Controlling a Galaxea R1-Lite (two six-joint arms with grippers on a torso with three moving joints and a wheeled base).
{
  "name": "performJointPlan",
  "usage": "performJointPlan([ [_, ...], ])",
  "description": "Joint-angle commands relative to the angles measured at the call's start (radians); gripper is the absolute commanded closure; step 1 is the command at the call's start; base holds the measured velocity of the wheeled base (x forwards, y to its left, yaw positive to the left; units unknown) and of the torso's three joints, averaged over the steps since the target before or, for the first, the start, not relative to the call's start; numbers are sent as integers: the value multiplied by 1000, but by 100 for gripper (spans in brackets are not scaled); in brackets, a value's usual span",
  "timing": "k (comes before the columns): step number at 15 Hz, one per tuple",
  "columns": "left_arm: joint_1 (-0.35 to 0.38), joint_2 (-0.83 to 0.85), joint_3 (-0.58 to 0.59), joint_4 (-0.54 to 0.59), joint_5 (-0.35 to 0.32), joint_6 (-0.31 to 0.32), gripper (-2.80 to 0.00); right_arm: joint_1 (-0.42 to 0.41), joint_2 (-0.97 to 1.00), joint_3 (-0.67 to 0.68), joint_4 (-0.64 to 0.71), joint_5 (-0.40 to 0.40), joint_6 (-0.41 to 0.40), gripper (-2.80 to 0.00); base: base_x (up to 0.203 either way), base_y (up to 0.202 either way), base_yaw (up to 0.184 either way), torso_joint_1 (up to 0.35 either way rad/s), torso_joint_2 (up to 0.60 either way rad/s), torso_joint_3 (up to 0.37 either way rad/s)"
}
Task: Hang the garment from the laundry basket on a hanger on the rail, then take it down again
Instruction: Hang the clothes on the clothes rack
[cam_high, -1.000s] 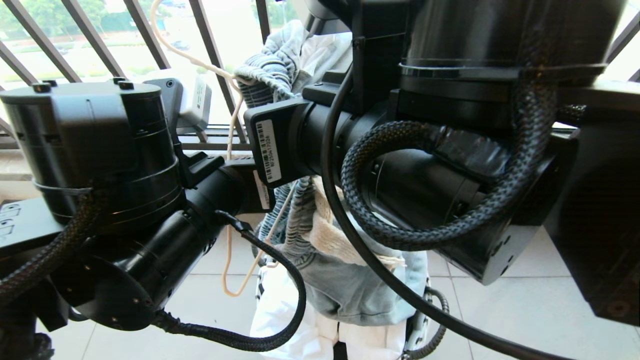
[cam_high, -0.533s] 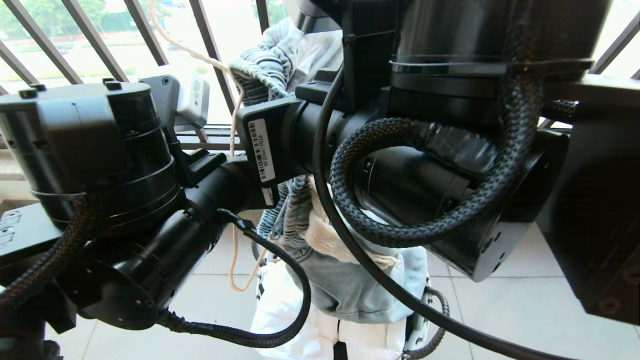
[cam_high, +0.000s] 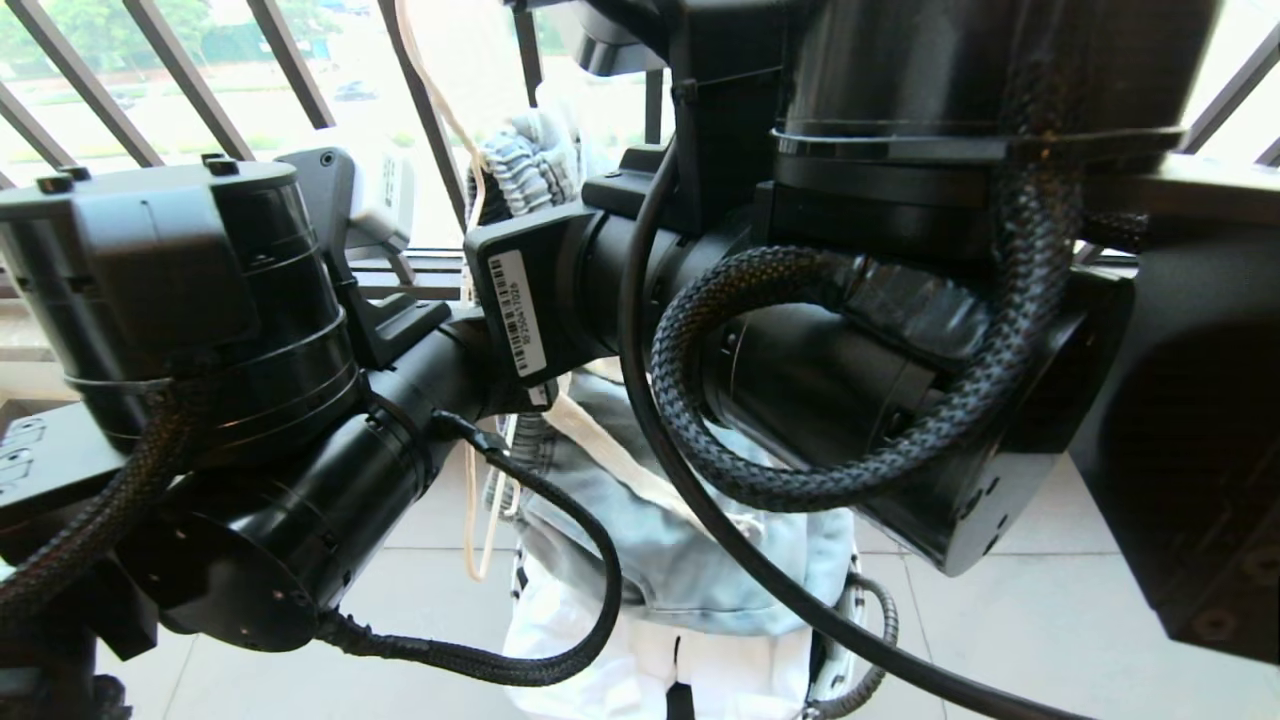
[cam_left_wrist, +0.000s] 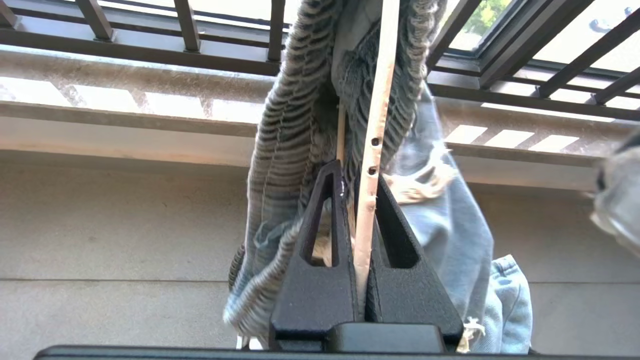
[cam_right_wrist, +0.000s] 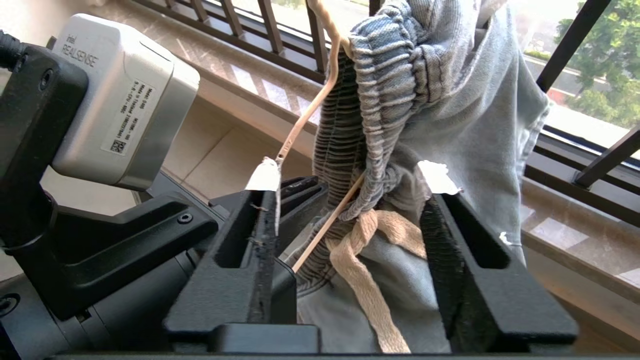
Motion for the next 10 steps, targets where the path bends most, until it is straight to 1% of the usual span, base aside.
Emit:
performJointPlan([
  [1,0,-7,0,-3,5,-1,0,1,-8,3,-1,-6,-1,-280,0,0,0,0,0,0],
  [3,0,-16,0,-5,1,-1,0,1,-39,20,3,-10,-2,-280,0,0,0,0,0,0],
  [6,1,-29,14,-7,-39,-7,0,-12,-102,94,2,-14,-1,-280,0,0,0,0,0,0],
  [9,1,-40,50,-109,-87,1,0,-53,-181,180,0,-17,2,-280,0,0,0,0,0,0],
  [10,1,-48,60,-118,-112,0,0,-74,-209,219,0,-17,2,-280,0,0,0,0,0,0],
])
